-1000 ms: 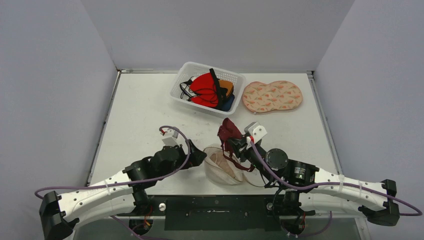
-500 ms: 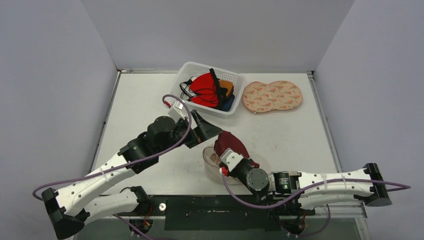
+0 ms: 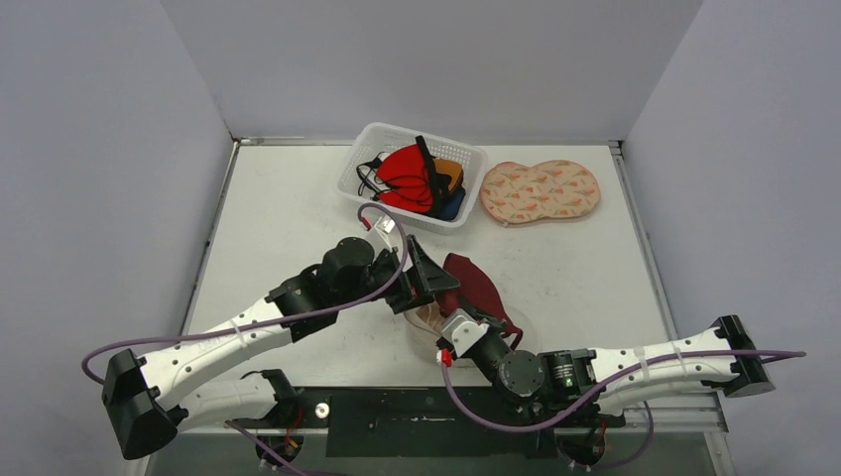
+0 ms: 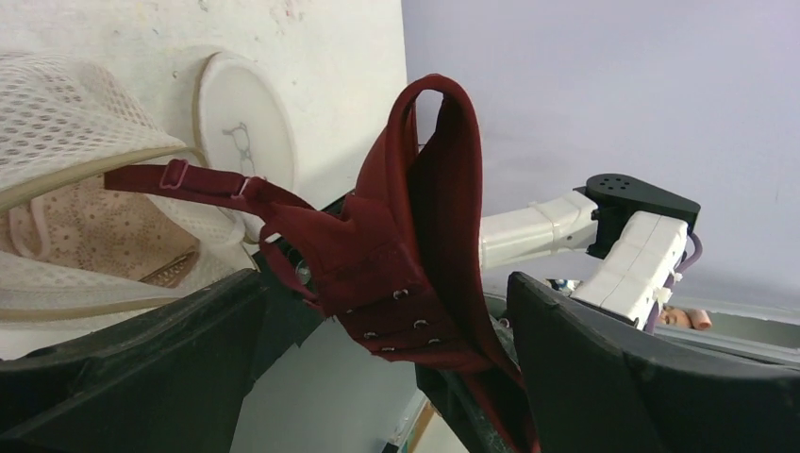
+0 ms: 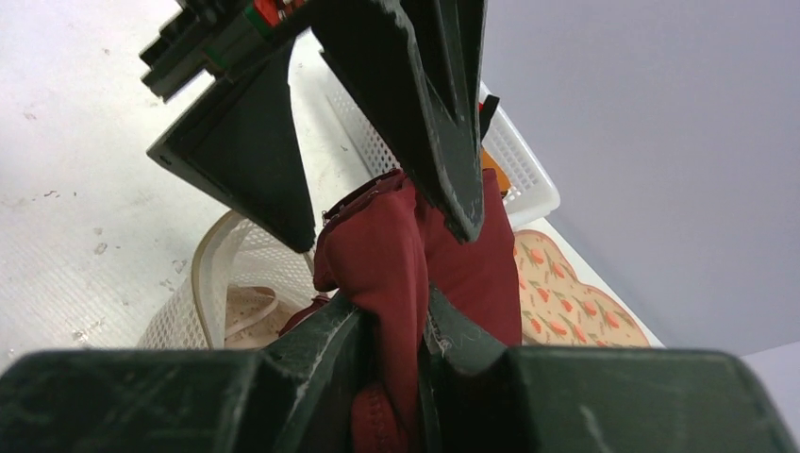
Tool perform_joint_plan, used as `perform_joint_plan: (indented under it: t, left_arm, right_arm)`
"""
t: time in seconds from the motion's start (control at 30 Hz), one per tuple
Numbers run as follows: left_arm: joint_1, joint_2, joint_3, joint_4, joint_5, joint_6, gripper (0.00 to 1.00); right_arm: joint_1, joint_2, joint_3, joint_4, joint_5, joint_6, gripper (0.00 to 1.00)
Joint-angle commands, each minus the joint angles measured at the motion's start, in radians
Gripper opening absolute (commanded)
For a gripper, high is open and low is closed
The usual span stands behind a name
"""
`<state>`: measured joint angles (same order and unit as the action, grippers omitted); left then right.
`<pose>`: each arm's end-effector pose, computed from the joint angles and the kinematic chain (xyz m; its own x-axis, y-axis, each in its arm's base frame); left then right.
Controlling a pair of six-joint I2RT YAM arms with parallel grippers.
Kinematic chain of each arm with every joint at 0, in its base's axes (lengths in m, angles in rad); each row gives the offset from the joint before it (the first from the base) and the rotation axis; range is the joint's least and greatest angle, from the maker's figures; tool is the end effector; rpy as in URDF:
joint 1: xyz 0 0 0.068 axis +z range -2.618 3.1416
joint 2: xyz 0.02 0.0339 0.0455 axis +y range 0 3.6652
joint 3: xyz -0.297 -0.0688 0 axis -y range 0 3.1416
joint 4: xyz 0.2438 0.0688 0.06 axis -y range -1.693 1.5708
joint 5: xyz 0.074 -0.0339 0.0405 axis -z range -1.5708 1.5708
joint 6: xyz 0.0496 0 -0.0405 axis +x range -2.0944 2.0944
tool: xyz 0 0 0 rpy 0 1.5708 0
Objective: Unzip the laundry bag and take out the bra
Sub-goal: Pick up the bra from the laundry bag.
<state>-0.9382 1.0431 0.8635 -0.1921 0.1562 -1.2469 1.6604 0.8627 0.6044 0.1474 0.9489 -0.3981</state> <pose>0.1331 -0.1946 0.3409 -0.9048 -0.3496 -0.2430 0.0773 0.4264 -0.9012 0.0240 0.1830 0.3234 0.2621 -0.3933 -0.8813 -0.5977 0.6508 -0.4682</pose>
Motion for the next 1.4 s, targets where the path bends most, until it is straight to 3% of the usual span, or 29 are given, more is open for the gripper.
perform_joint_plan:
  t: [0.0,0.17,0.53,0.6,0.7,0.77,0.8,0.83,0.87,0.93,1.07,1.37]
  left_arm:
    - [-0.027,0.036,0.016,0.135,0.043,-0.019,0.93]
    - [-0.033,0.064,0.008,0.175,0.048,-0.032,0.73]
    - [-0.03,0.082,-0.009,0.285,0.064,-0.056,0.11]
    - [-0.03,0.078,-0.012,0.292,0.06,-0.056,0.01]
    - [-0.028,0.059,-0.027,0.301,0.037,-0.058,0.0]
    - [-0.021,0.045,-0.039,0.31,0.023,-0.06,0.0]
    - [-0.017,0.039,-0.045,0.313,0.015,-0.06,0.0]
    - [-0.012,0.033,-0.054,0.32,0.011,-0.061,0.0]
    - [-0.008,0.025,-0.062,0.329,0.007,-0.062,0.0]
    - [0.005,0.009,-0.076,0.341,-0.008,-0.058,0.0]
    - [0.042,-0.036,-0.124,0.381,-0.028,-0.055,0.0]
    - [0.189,-0.163,-0.21,0.476,-0.023,-0.051,0.0]
  right_arm:
    - [0.021,0.014,0.002,0.082,0.06,-0.06,0.05]
    - [0.026,0.012,-0.004,0.082,0.059,-0.061,0.05]
    - [0.048,0.063,0.051,-0.061,0.046,0.039,0.06]
    - [0.048,0.066,0.081,-0.125,0.018,0.087,0.23]
    - [0.048,0.055,0.137,-0.238,-0.059,0.184,0.66]
    - [0.049,0.042,0.179,-0.293,-0.117,0.245,0.81]
    - [0.049,0.036,0.201,-0.32,-0.146,0.276,0.94]
    - [0.048,0.032,0.221,-0.334,-0.179,0.303,0.97]
    - [0.049,0.027,0.243,-0.352,-0.206,0.33,0.92]
    - [0.047,0.008,0.292,-0.369,-0.256,0.382,0.9]
    - [0.043,-0.082,0.321,-0.295,-0.351,0.462,0.9]
    - [0.038,-0.283,0.238,-0.05,-0.285,0.629,0.9]
